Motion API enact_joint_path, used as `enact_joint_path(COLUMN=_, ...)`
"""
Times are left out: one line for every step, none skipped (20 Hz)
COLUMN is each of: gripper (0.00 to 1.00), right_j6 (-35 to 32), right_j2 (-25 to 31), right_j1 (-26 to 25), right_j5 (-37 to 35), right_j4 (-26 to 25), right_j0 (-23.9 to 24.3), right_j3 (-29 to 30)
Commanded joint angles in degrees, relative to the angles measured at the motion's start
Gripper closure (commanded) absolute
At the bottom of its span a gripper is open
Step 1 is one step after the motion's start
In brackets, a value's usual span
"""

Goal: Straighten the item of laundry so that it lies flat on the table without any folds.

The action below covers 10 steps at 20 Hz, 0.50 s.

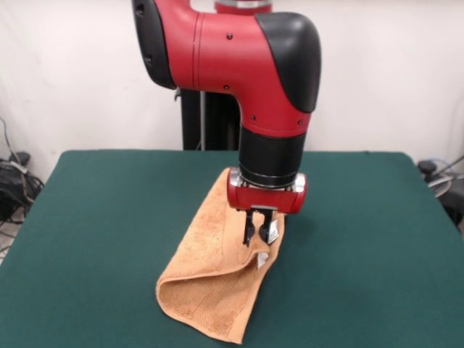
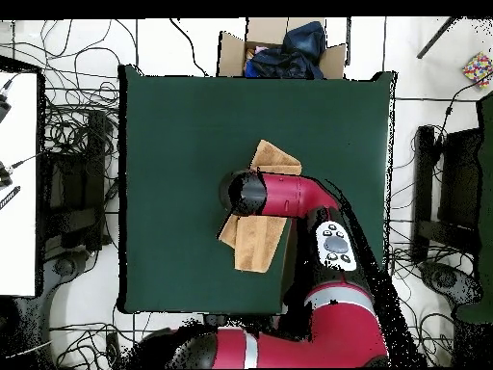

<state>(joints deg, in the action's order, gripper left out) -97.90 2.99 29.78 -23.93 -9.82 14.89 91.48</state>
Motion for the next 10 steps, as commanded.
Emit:
enact_joint_path(gripper=1.00, right_j6=-1.80, right_j2=4.63, right_j1=0.87, right_j5=-2.06, right_j4=-1.01, right_j0=1.26, right_j3=1.82)
enact_joint_path(gripper=1.00, right_j6=-1.81, right_j2=4.56, right_j1=0.81, right_j5=-2.10, right_j4=-1.03, right_j0=1.21, right_j3=1.68)
enact_joint_path(gripper=1.00, right_j6=-1.68, right_j2=4.60, right_j1=0.84, right_j5=-2.14, right_j4=-1.08, right_j0=1.28, right_j3=1.65)
enact_joint_path(gripper=1.00, right_j6=-1.55, right_j2=4.64, right_j1=0.88, right_j5=-2.26, right_j4=-1.09, right_j0=1.36, right_j3=1.61)
enact_joint_path(gripper=1.00, right_j6=-1.43, right_j2=4.69, right_j1=0.92, right_j5=-2.38, right_j4=-1.11, right_j0=1.43, right_j3=1.57)
enact_joint_path(gripper=1.00, right_j6=-1.34, right_j2=4.65, right_j1=0.98, right_j5=-2.61, right_j4=-1.13, right_j0=1.41, right_j3=1.43)
enact_joint_path(gripper=1.00, right_j6=-1.22, right_j2=4.70, right_j1=0.89, right_j5=-2.63, right_j4=-1.18, right_j0=1.48, right_j3=1.27)
enact_joint_path(gripper=1.00, right_j6=-1.11, right_j2=4.75, right_j1=0.85, right_j5=-2.81, right_j4=-1.18, right_j0=1.54, right_j3=1.12)
enact_joint_path(gripper=1.00, right_j6=-0.96, right_j2=4.75, right_j1=0.82, right_j5=-2.94, right_j4=-1.23, right_j0=1.59, right_j3=0.91)
enact_joint_path(gripper=1.00, right_j6=-0.73, right_j2=4.78, right_j1=0.79, right_j5=-3.26, right_j4=-1.27, right_j0=1.63, right_j3=0.65)
